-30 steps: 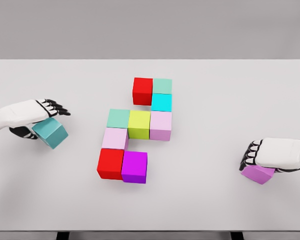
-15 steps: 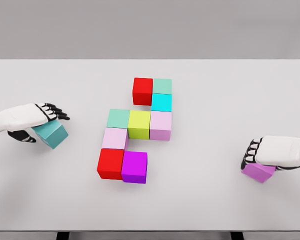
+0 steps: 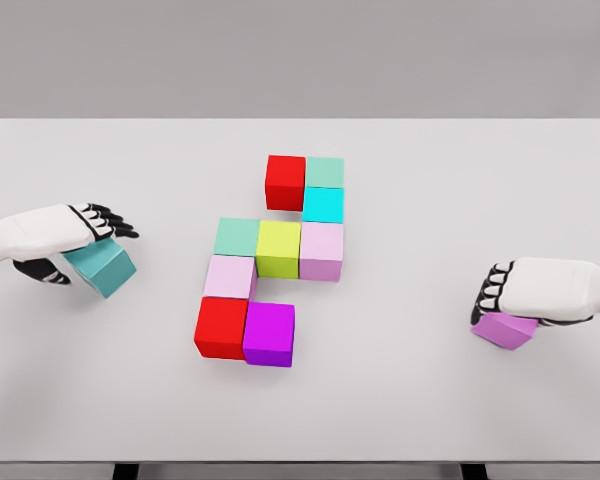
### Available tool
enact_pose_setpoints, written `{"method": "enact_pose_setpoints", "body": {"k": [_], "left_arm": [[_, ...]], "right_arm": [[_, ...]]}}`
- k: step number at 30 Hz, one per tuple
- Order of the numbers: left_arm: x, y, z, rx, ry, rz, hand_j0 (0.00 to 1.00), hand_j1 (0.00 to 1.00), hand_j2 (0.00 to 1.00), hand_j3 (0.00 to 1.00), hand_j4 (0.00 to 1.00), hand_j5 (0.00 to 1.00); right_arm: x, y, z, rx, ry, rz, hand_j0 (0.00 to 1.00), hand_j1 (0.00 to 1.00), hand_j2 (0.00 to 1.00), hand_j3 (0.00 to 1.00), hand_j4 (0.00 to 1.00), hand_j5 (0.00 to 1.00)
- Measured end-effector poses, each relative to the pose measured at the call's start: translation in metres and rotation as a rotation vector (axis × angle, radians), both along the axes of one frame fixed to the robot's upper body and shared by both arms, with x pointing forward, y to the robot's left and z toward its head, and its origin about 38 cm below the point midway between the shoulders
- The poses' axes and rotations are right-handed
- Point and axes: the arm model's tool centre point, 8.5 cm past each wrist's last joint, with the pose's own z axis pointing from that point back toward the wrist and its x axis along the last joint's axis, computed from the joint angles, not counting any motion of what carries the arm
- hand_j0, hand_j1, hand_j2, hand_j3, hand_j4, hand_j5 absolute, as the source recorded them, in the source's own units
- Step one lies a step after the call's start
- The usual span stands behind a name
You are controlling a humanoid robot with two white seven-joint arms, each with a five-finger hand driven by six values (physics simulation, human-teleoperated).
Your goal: Assemble the squares on the desktop into the number 2
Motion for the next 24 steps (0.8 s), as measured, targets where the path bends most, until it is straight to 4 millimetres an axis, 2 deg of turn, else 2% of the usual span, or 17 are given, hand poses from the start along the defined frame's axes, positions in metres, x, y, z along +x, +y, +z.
{"method": "enact_pose_setpoints", "body": {"k": [24], "left_arm": [[-0.003, -0.02, 0.0, -0.021, -0.002, -0.055, 1.0, 1.0, 1.0, 1.0, 1.0, 1.0]], "right_arm": [[0.008, 0.029, -0.01, 0.021, 0.005, 0.043, 0.67, 0.67, 0.67, 0.67, 0.67, 0.67]]}}
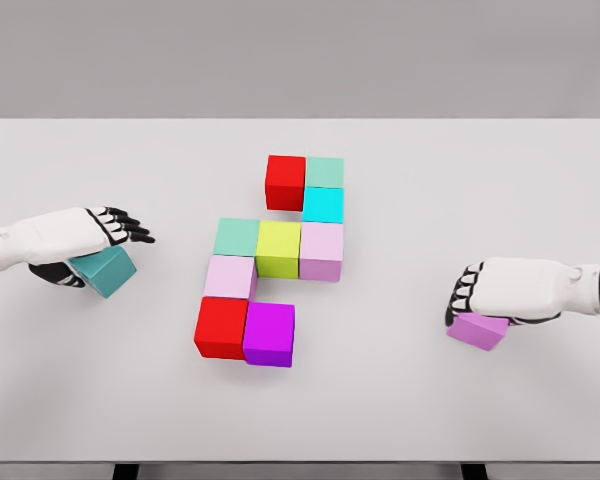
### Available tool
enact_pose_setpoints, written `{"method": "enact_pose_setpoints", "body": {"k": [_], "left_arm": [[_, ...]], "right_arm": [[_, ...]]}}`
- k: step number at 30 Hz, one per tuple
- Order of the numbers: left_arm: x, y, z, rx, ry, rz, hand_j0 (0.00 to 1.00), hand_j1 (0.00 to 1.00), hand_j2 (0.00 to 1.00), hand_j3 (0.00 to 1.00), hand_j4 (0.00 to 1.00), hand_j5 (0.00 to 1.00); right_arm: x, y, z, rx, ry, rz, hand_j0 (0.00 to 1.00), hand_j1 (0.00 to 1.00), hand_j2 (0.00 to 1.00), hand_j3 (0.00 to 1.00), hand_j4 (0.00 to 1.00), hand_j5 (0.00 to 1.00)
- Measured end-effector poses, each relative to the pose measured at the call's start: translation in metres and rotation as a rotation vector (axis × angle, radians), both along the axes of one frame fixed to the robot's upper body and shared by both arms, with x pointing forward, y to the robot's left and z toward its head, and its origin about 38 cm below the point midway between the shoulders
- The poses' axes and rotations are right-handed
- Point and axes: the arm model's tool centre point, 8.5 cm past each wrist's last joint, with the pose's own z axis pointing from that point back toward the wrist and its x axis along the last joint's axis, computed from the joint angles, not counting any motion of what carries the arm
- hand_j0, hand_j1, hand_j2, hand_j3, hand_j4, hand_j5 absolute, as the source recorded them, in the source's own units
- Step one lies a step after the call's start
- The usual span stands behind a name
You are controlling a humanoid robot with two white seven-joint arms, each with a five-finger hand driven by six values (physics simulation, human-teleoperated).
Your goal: Assemble the squares on the desktop into the number 2
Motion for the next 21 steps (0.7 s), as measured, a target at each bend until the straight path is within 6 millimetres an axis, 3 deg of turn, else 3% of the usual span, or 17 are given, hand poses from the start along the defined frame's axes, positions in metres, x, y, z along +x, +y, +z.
{"method": "enact_pose_setpoints", "body": {"k": [12, 18, 21], "left_arm": [[-0.004, -0.001, -0.01, 0.014, 0.019, -0.007, 1.0, 1.0, 1.0, 1.0, 1.0, 1.0], [-0.003, 0.0, -0.01, 0.018, 0.014, -0.006, 0.78, 0.78, 0.78, 0.78, 0.78, 0.78], [-0.002, 0.001, -0.009, 0.024, 0.01, -0.006, 0.76, 0.76, 0.76, 0.76, 0.76, 0.76]], "right_arm": [[0.009, 0.007, 0.013, 0.017, -0.033, 0.014, 0.64, 0.64, 0.64, 0.64, 0.64, 0.64], [0.014, 0.008, 0.023, 0.03, -0.06, 0.012, 0.64, 0.64, 0.64, 0.64, 0.64, 0.64], [0.017, 0.009, 0.031, 0.037, -0.08, 0.014, 0.64, 0.64, 0.64, 0.64, 0.64, 0.64]]}}
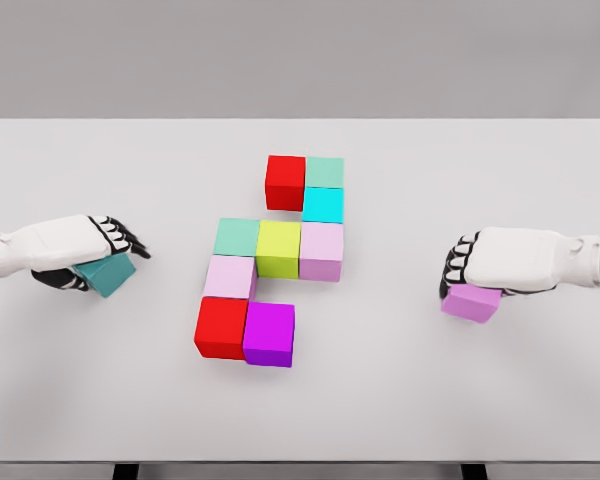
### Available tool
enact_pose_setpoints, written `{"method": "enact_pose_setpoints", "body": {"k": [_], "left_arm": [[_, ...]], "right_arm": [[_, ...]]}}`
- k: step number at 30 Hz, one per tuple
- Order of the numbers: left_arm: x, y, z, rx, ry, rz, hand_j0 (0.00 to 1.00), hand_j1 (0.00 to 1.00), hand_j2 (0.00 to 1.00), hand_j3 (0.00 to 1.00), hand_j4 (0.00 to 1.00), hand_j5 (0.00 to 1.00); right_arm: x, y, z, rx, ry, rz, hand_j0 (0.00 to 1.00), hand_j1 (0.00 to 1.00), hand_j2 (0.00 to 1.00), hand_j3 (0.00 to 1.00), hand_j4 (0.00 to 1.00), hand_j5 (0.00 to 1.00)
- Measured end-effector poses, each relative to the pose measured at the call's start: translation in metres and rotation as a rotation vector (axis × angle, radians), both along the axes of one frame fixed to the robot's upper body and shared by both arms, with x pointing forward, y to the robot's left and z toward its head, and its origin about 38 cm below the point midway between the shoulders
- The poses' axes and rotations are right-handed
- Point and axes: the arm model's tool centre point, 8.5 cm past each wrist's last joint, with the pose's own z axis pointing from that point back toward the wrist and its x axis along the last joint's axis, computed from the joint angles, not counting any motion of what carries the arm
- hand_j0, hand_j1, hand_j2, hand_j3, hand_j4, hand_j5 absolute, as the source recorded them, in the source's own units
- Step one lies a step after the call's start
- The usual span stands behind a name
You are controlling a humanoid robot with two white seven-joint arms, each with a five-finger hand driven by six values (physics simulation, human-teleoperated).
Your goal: Assemble the squares on the desktop into the number 2
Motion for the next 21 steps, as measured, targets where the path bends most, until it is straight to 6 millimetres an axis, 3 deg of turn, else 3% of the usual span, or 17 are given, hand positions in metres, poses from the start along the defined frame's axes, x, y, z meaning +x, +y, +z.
{"method": "enact_pose_setpoints", "body": {"k": [4, 12, 21], "left_arm": [[0.001, 0.002, 0.002, 0.012, -0.007, -0.002, 0.76, 0.76, 0.76, 0.76, 0.76, 0.76], [0.003, 0.003, 0.006, 0.021, -0.019, -0.004, 0.77, 0.77, 0.77, 0.77, 0.77, 0.77], [0.019, -0.006, 0.019, 0.007, -0.061, -0.007, 0.77, 0.77, 0.77, 0.77, 0.77, 0.77]], "right_arm": [[0.008, 0.002, 0.017, 0.0, -0.038, 0.009, 0.64, 0.64, 0.64, 0.64, 0.64, 0.64], [0.004, 0.01, 0.004, -0.015, 0.006, 0.041, 0.64, 0.64, 0.64, 0.64, 0.64, 0.64], [0.003, 0.023, -0.002, 0.008, 0.019, 0.065, 0.63, 0.63, 0.63, 0.63, 0.63, 0.63]]}}
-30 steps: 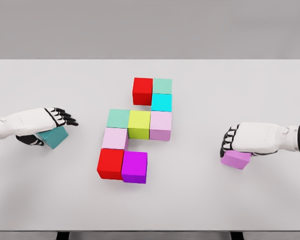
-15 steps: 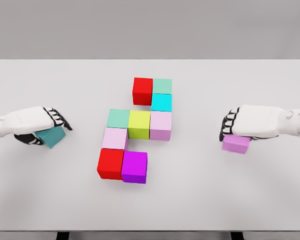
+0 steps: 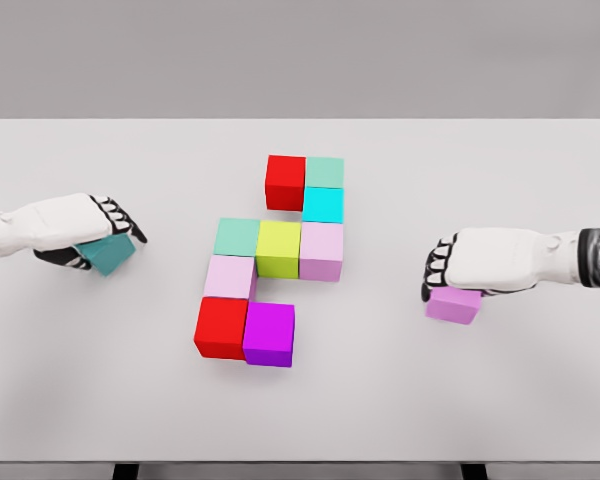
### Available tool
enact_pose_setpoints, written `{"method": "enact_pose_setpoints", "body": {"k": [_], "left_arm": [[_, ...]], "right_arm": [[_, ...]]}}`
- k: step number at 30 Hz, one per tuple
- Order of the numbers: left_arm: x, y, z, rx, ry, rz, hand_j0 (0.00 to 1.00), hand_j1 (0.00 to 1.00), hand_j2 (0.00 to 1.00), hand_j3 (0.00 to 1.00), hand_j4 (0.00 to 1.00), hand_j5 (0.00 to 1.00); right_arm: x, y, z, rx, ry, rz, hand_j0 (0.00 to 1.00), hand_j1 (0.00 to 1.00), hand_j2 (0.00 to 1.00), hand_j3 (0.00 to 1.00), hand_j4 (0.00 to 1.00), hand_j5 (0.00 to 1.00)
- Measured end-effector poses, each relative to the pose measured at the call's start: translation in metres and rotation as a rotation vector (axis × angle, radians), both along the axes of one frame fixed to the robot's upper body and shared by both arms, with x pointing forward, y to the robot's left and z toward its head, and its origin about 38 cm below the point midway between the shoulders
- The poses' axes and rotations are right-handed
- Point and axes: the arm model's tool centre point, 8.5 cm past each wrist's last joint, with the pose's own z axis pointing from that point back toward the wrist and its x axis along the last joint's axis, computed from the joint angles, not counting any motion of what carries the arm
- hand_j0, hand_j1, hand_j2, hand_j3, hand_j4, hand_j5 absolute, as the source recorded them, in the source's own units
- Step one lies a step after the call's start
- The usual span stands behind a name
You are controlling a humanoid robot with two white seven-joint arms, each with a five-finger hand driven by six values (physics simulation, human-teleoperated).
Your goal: Assemble the squares on the desktop into the number 2
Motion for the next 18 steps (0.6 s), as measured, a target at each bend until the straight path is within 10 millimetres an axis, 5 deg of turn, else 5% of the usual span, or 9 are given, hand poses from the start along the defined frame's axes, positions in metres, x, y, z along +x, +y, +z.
{"method": "enact_pose_setpoints", "body": {"k": [18], "left_arm": [[0.035, -0.033, 0.013, -0.038, -0.059, -0.026, 0.77, 0.77, 0.77, 0.77, 0.77, 0.77]], "right_arm": [[0.004, 0.034, 0.0, 0.097, 0.014, 0.057, 0.63, 0.63, 0.63, 0.63, 0.63, 0.63]]}}
